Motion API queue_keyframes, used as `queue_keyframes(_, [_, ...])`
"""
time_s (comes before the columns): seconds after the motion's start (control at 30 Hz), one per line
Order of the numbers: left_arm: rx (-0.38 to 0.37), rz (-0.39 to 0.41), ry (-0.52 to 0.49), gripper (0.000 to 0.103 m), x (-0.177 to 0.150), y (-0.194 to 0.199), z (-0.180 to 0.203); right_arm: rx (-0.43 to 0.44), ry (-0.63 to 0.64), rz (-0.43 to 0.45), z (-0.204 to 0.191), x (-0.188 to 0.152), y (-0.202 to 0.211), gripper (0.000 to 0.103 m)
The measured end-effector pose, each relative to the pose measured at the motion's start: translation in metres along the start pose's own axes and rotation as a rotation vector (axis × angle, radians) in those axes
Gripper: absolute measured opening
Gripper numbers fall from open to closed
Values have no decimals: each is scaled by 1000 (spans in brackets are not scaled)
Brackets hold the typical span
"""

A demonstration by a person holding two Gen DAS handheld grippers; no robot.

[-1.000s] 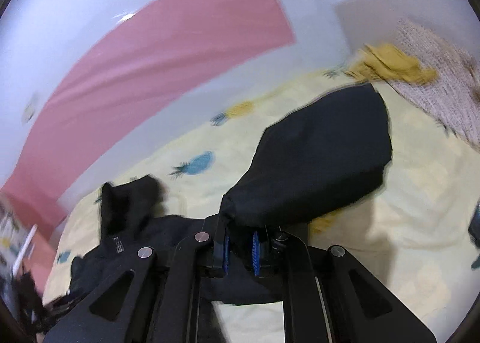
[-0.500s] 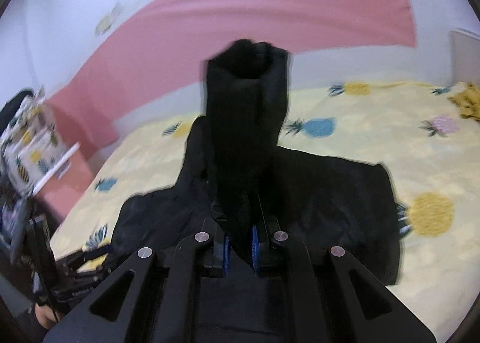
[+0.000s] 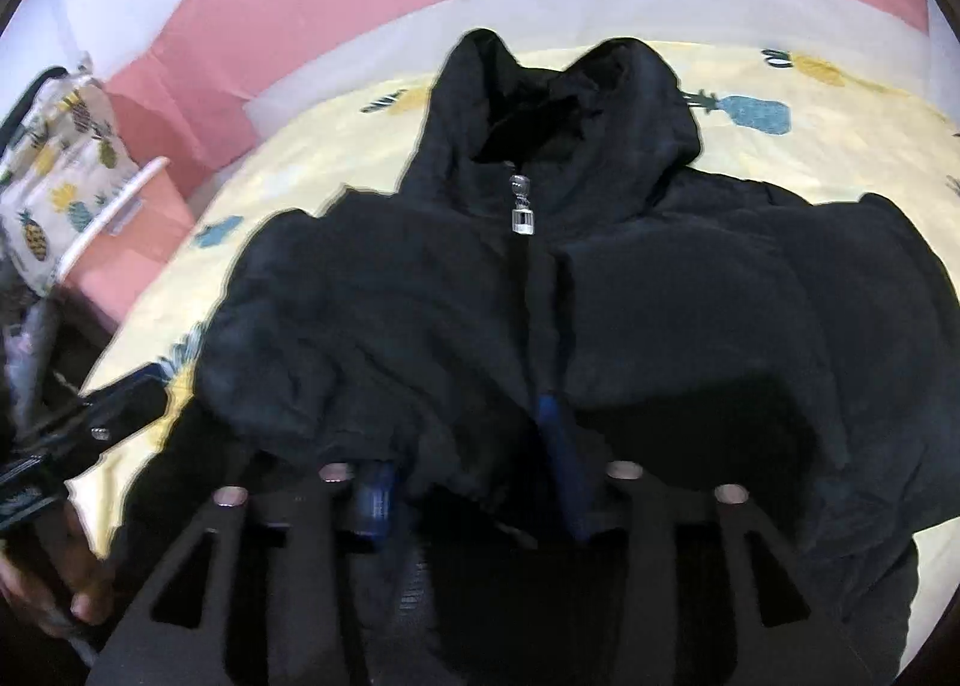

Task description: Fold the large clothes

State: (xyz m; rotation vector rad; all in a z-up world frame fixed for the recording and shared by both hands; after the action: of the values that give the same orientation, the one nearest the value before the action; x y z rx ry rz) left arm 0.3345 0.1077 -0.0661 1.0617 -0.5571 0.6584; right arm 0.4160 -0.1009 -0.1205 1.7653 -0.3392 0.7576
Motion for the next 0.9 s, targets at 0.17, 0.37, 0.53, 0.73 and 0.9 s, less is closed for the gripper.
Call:
queue_keyframes(0.17, [-57, 6, 31, 71, 10, -3, 13, 16, 33, 155, -9, 39, 60, 47])
queue_keyframes(0.37, [-106, -5, 50, 71, 20, -18, 32, -213, 190, 354, 3, 86, 120, 57])
queue_keyframes(0.53, [-91, -49, 54, 73, 18, -52, 37, -367, 233, 319, 38, 86, 113, 57])
queue_keyframes(0.73, [-96, -124, 63, 72, 5, -93, 43, -425, 41, 126, 142, 34, 71, 57])
queue_keyframes(0.9, [-90, -142, -12, 11, 1, -100, 56, -350, -146, 69, 191, -4, 48, 57])
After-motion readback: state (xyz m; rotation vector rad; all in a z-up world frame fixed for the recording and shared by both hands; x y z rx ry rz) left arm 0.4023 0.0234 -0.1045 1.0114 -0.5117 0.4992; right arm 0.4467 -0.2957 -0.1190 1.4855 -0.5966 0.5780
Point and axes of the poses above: each gripper's, at about its wrist camera, not at the fingertips, and y roughly against the way its jaws point, z to its right, x to its top, the point moved 8 cm from there along -y, roughly the way its jaws point, and after that the axes turned 9 degrees about -x, right-handed, at the moved point
